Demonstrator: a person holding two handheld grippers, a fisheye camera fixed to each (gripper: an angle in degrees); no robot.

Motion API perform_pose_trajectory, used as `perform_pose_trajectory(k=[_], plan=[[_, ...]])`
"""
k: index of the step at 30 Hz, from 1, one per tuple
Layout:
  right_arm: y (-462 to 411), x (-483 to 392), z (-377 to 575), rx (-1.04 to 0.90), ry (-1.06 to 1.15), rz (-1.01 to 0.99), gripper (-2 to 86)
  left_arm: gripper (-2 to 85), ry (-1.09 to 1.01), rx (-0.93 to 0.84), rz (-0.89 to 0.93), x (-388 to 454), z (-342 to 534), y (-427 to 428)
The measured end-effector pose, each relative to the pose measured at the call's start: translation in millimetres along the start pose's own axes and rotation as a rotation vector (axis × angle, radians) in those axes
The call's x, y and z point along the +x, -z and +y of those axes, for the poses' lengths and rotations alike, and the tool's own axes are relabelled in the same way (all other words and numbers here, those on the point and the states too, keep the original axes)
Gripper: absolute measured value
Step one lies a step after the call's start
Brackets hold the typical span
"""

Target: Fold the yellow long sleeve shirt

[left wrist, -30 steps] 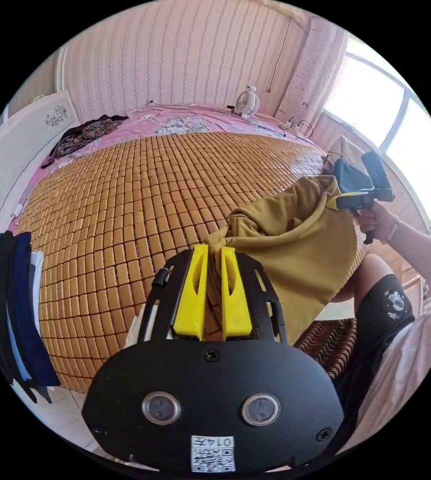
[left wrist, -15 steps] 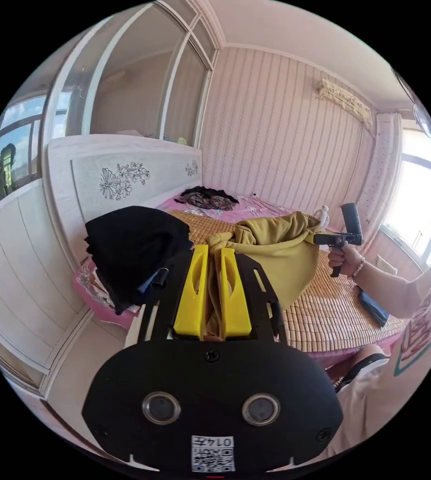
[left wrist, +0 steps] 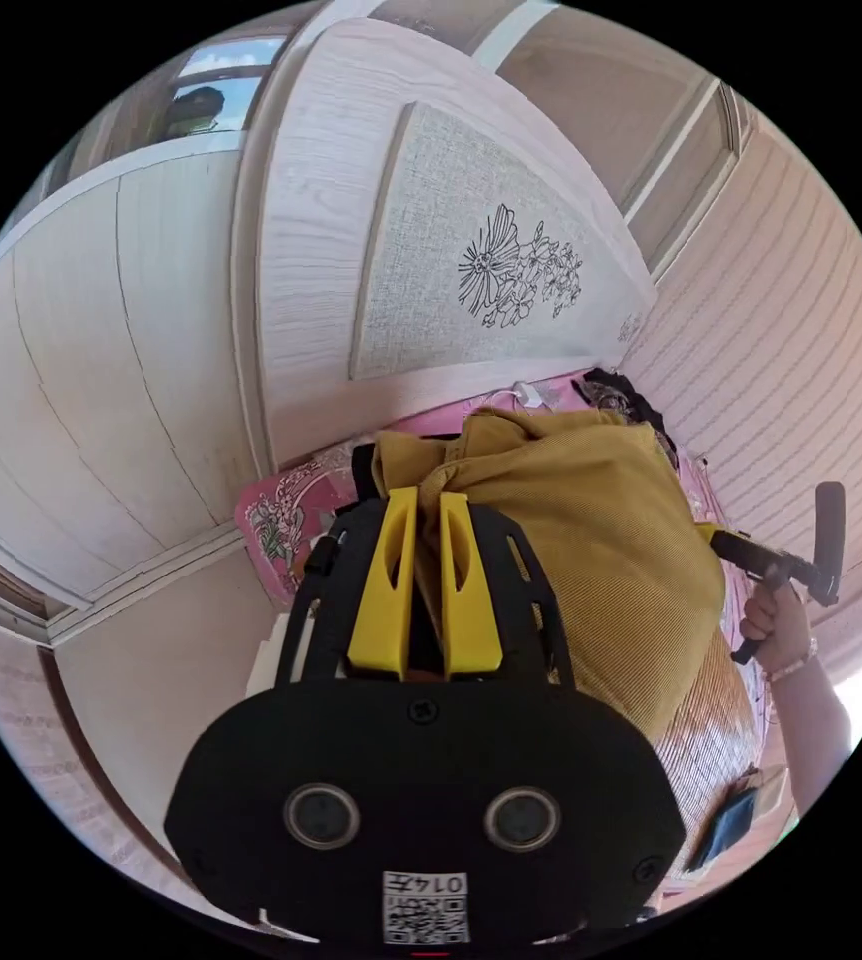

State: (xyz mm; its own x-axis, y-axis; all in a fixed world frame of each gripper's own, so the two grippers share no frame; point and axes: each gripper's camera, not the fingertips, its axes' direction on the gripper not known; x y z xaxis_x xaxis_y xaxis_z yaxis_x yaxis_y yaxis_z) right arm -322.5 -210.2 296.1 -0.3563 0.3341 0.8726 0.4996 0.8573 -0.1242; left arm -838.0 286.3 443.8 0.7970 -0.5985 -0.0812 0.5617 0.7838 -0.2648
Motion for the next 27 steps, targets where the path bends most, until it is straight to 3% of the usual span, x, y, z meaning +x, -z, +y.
perform_pose_trajectory(k=[6,11,14,16,18,22,27], plan=[[5.4,2.7,4.1,0.159,0.057,-0.037,5.0,7.5,-0.013,0.078,0.168,-13.4,18.9,31.5],[52.6,3.5,101.3,0.222,0.137,-0.017,5.0,3.8,-0.433,0.223,0.196,41.9,126.8,126.0],[65.3,14.9,219.3,0.08,0.074,0.123,5.9,-0.3,-0.566,0.188,0.338,80.7,199.7,148.1],[79.1,28.3,333.7,-0.057,-0.154,0.255,6.0,-0.7,-0.641,0.097,0.468,112.1,235.6,147.0],[103.0,30.9,423.2,-0.105,-0.34,0.267,6.1,-0.8,-0.724,-0.001,0.578,152.4,264.7,141.2],[188.8,9.7,603.8,0.032,-0.779,0.368,6.1,-0.7,-1.123,-0.02,0.701,266.3,302.8,146.8],[244.3,-31.0,743.4,0.254,-1.133,0.481,5.7,3.7,-1.307,0.043,0.885,390.6,316.5,161.3]])
